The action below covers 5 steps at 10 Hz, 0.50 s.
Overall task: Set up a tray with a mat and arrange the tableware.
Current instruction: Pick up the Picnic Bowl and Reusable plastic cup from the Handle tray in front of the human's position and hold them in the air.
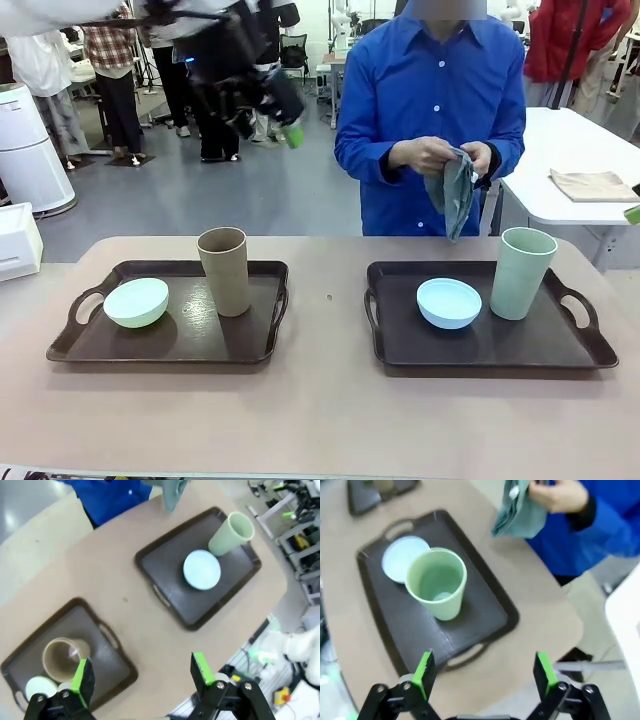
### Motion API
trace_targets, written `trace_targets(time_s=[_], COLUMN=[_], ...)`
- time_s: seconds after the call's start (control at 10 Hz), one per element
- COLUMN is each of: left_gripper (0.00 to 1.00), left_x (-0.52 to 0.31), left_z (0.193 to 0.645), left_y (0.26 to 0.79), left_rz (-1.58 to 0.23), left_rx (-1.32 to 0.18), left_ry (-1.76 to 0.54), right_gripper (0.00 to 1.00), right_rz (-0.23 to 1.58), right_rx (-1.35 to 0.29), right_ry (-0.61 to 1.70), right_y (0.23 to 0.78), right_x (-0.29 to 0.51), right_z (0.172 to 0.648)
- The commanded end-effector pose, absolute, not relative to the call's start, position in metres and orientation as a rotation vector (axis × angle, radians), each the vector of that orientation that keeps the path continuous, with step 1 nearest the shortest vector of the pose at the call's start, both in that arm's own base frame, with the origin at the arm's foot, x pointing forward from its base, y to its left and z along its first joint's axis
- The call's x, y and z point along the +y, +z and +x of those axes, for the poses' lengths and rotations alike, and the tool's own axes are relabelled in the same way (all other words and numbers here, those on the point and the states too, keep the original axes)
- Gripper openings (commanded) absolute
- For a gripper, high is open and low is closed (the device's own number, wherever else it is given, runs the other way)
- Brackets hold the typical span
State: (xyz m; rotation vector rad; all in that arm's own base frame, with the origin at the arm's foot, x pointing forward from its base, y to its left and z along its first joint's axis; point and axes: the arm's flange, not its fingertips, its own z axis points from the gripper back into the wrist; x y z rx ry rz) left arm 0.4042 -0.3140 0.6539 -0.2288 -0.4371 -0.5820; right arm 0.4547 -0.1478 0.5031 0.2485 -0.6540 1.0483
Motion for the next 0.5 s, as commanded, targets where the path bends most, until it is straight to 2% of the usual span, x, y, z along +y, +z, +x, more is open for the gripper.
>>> trace_targets(time_s=[0.0, 0.2, 0.4], left_gripper=[1.0, 1.0, 1.0], left_x=[-0.366, -0.406, -0.434], left_z=[0.423, 0.422, 0.421], left_y=[0.662, 0.636, 0.607], left_rz=[-0.155, -0.123, -0.085], left_rx=[-0.411, -0.348, -0.322], left_ry=[-0.56, -0.526, -0.481], right_gripper=[1.0, 1.0, 1.0], right_rz=[0.269, 0.411, 0.486], right_rx=[-0.705, -0.762, -0.724], right_ry=[1.22, 1.388, 1.493], right_y=[0.504, 0.49, 0.475], right_x=[-0.18, -0.182, -0.168], right_z=[0.485, 0.504, 0.514])
